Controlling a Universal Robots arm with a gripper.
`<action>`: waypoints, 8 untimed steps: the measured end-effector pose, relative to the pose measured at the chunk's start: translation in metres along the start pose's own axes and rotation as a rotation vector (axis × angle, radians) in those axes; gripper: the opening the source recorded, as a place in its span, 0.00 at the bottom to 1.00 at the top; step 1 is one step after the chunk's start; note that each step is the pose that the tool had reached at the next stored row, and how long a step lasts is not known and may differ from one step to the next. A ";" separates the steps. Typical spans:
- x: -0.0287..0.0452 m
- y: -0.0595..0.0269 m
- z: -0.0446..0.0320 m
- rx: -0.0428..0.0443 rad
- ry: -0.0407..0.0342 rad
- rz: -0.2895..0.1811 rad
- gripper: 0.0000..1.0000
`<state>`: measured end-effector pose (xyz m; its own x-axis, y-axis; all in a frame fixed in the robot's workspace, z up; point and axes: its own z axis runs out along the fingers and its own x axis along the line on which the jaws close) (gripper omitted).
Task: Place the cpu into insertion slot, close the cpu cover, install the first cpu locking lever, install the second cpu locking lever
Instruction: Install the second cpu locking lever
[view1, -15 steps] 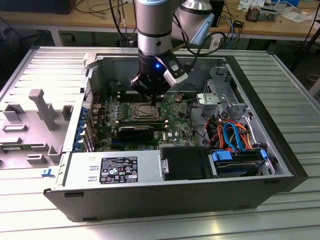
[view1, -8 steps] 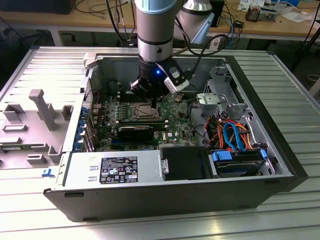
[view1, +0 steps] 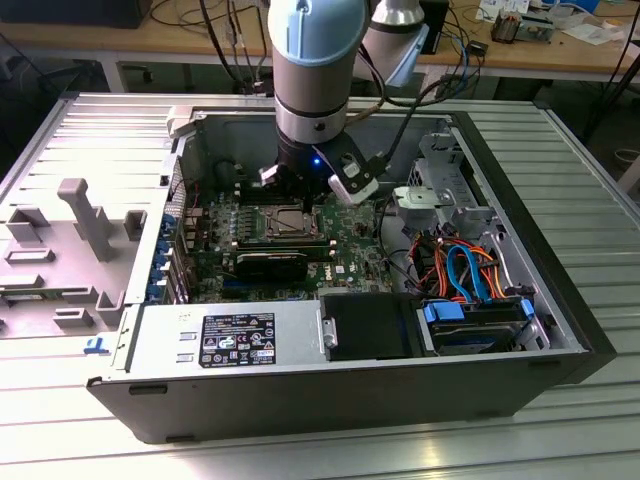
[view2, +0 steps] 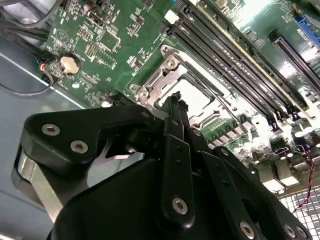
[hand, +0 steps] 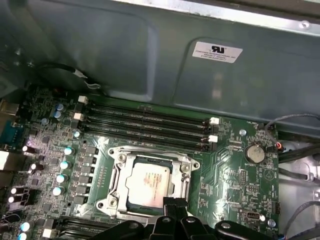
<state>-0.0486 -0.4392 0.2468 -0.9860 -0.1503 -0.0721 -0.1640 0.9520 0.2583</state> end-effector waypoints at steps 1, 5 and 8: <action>0.0007 -0.0028 -0.0004 -0.0120 -0.0020 0.000 0.11; 0.0045 -0.0166 -0.0011 -0.0295 -0.0049 0.001 0.11; 0.0051 -0.0171 -0.0010 -0.0296 -0.0050 0.001 0.11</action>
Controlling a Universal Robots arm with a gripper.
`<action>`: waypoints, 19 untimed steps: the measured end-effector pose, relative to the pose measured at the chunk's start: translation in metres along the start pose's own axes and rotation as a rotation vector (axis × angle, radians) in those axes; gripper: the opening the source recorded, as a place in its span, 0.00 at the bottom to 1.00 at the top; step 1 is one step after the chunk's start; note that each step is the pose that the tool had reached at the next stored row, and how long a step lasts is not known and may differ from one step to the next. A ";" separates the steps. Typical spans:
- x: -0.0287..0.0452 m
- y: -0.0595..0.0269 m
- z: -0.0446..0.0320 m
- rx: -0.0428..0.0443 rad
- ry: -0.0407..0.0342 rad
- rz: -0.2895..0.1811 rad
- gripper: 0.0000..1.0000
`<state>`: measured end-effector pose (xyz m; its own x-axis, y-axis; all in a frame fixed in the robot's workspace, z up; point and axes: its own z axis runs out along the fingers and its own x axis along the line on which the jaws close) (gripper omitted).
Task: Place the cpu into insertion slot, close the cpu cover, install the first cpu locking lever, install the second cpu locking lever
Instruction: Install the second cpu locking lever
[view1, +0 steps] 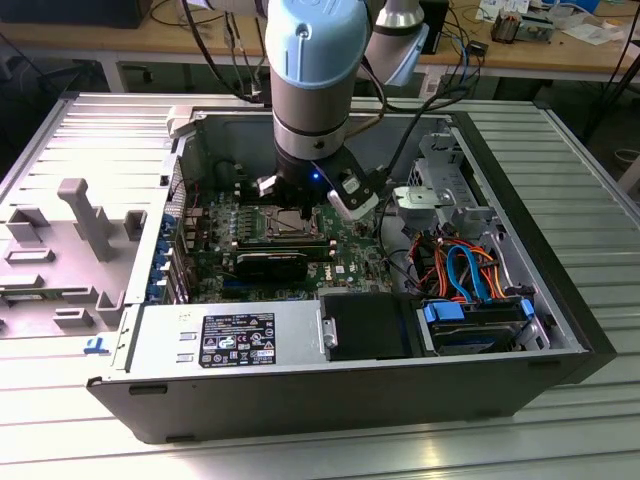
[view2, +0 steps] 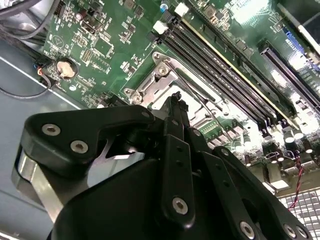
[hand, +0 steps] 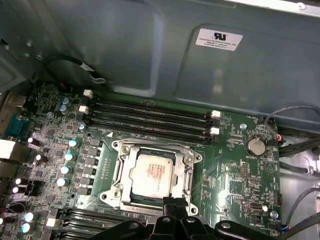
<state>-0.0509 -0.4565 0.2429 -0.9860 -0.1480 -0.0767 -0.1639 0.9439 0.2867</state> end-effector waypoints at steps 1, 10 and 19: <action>0.0029 0.0001 0.0007 0.0001 0.0002 0.000 0.11; 0.0173 -0.0053 0.0055 0.0019 0.0003 0.000 0.11; 0.0351 -0.0084 0.0146 0.0021 0.0004 0.000 0.11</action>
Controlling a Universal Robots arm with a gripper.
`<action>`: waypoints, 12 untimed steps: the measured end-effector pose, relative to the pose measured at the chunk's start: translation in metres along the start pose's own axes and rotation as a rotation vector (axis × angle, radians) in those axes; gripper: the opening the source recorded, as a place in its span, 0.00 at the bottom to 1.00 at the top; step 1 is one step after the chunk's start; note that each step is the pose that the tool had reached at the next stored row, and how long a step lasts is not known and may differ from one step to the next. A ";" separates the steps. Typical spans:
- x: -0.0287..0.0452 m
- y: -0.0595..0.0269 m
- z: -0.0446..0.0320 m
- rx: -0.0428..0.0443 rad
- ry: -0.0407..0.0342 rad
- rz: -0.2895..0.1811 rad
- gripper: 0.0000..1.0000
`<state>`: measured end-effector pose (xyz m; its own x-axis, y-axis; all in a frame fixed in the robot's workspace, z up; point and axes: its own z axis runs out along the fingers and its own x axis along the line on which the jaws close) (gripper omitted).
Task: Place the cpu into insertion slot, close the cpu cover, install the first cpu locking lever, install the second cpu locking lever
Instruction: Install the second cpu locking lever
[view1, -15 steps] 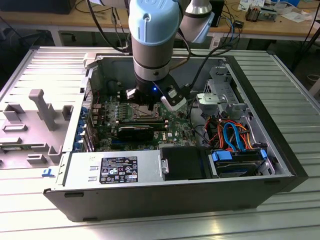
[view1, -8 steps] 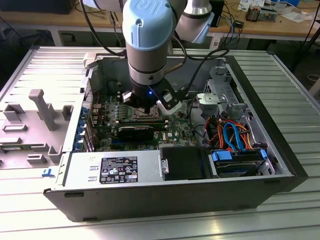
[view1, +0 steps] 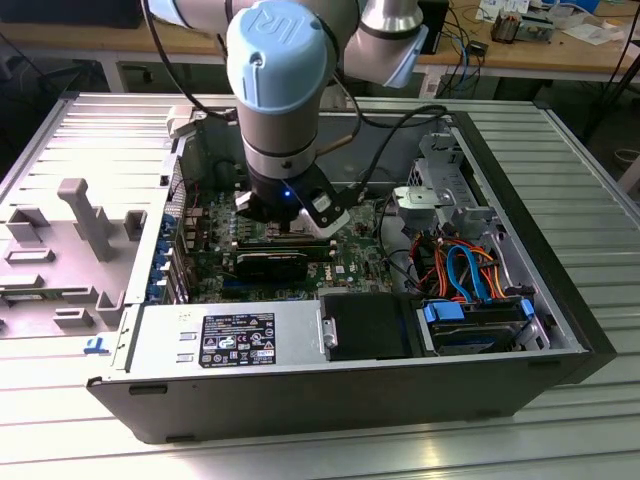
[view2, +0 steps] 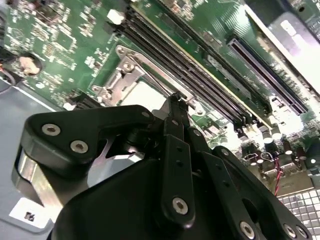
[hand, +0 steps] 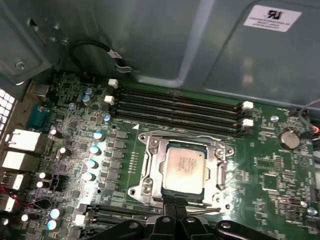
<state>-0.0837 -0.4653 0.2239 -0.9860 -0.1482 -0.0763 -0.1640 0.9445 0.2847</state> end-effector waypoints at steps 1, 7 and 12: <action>0.0028 0.0000 0.0014 0.0000 0.0001 0.000 0.11; 0.0201 -0.0003 0.0110 0.0004 0.0002 0.000 0.11; 0.0293 -0.0004 0.0159 0.0003 0.0001 0.000 0.11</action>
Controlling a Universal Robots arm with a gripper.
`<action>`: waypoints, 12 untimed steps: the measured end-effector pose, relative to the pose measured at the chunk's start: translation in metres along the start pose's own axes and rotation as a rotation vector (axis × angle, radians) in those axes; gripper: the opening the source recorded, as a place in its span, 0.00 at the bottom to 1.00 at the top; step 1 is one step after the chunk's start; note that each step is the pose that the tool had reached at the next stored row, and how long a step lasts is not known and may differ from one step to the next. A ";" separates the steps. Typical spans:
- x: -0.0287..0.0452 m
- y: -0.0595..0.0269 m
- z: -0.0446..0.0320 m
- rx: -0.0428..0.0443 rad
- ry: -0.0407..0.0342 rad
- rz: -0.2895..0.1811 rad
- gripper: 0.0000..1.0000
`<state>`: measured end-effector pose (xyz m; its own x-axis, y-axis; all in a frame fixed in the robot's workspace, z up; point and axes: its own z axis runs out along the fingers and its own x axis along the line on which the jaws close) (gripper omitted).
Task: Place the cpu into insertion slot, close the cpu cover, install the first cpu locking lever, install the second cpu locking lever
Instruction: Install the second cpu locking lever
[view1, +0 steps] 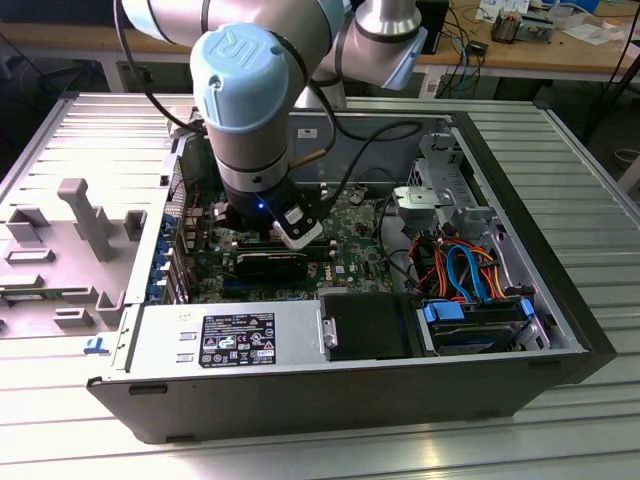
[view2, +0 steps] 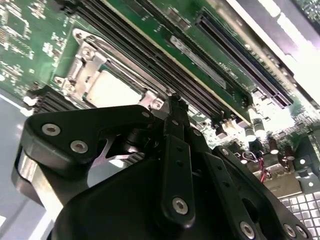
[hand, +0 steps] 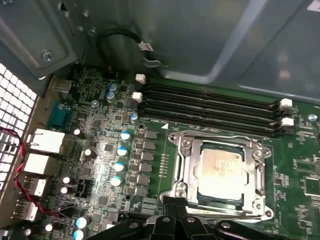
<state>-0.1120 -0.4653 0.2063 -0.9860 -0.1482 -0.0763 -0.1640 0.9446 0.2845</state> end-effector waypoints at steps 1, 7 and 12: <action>0.0010 0.0000 0.0008 0.0000 0.0000 0.000 0.11; 0.0025 0.0010 0.0037 -0.0017 0.0011 -0.004 0.11; 0.0016 0.0058 0.0098 -0.0022 0.0013 -0.006 0.11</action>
<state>-0.1142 -0.4572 0.1985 -0.9851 -0.1539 -0.0766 -0.1695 0.9431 0.2862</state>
